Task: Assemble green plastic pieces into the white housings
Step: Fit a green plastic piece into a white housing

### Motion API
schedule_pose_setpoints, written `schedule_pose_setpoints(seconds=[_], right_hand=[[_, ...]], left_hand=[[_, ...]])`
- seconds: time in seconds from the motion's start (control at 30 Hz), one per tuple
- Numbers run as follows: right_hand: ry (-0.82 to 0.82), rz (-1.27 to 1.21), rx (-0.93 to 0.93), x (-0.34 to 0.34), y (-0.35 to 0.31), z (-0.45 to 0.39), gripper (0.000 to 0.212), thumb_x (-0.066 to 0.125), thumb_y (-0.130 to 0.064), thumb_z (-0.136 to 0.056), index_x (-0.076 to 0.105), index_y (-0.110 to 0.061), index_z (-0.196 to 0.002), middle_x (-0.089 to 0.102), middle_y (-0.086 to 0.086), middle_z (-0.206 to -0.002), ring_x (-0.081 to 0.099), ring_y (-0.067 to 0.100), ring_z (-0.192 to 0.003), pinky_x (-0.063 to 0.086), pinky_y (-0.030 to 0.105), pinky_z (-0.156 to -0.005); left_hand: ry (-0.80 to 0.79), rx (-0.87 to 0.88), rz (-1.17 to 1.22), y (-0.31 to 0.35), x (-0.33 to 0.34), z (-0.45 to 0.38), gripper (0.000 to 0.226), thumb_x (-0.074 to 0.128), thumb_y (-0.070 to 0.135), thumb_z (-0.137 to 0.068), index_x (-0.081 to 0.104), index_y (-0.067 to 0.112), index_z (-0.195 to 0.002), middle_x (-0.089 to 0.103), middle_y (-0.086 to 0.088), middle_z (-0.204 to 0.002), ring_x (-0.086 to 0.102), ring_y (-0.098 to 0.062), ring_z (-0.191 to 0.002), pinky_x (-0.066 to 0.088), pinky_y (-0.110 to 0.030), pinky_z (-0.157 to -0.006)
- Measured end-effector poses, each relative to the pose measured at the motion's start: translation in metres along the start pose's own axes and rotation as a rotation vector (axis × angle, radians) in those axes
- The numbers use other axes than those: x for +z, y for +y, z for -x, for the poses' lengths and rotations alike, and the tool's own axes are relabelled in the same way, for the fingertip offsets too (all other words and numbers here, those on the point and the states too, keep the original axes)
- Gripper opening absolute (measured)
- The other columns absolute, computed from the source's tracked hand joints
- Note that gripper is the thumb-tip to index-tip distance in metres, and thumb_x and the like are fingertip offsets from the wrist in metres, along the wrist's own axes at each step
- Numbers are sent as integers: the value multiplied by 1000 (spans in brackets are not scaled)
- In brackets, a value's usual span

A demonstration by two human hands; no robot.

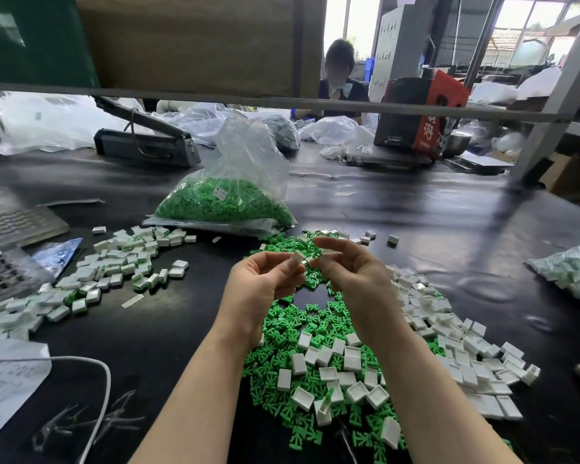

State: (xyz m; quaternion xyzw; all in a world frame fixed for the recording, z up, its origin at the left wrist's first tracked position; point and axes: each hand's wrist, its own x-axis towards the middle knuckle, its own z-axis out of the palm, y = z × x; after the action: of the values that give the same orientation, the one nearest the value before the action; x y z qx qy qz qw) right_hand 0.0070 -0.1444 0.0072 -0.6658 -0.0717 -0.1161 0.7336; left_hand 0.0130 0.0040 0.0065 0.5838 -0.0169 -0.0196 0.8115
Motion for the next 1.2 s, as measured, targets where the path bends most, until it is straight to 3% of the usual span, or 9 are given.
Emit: schedule_pose_setpoints(seconds=[0.17, 0.37, 0.47, 0.6, 0.97, 1.2], right_hand=[[35, 34, 12, -2, 2, 0, 13, 61, -4, -93, 66, -14, -100, 76, 3, -86, 68, 7, -76, 47, 15, -59], [75, -44, 3, 0, 2, -1, 4, 61, -8, -94, 62, -11, -97, 75, 5, -91, 66, 14, -77, 54, 25, -68], [115, -37, -42, 1, 3, 0, 3, 68, -10, -89, 68, -13, -91, 69, -9, -74, 59, -1, -63, 48, 13, -61], [133, -87, -46, 2, 3, -1, 5, 69, -7, -88, 68, -12, -87, 64, -15, -63, 54, -4, -55, 45, 11, -56], [122, -45, -37, 7, 6, -1, 12, 72, -8, -86, 70, -19, -79, 69, -10, -68, 62, 0, -63, 48, 14, -59], [35, 93, -43, -1, 2, -1, 6, 71, -11, -87, 70, -14, -82, 70, -2, -73, 64, 4, -66, 48, 15, -59]], left_hand=[[8, 16, -4, 0, 1, 1, 27, 76, 22, -75, 71, 7, -97, 75, -12, -85, 72, -19, -74, 54, -19, -61], [19, 41, -121, -2, 4, 2, 17, 75, 16, -82, 71, 5, -94, 76, -12, -84, 71, -18, -74, 56, -20, -64], [11, 55, -144, -1, 5, 4, 15, 76, 16, -80, 71, 6, -91, 76, -10, -81, 71, -16, -72, 56, -20, -64], [3, 80, -180, -1, 7, 4, 15, 76, 18, -79, 71, 8, -89, 76, -8, -79, 72, -17, -73, 55, -20, -63], [8, 129, -190, -2, 6, 4, 14, 77, 16, -79, 73, 6, -88, 75, -10, -78, 72, -17, -70, 52, -18, -59], [40, 237, -326, -2, 1, 2, 2, 76, 13, -82, 75, 11, -83, 74, -9, -74, 67, -16, -67, 58, -29, -67]])
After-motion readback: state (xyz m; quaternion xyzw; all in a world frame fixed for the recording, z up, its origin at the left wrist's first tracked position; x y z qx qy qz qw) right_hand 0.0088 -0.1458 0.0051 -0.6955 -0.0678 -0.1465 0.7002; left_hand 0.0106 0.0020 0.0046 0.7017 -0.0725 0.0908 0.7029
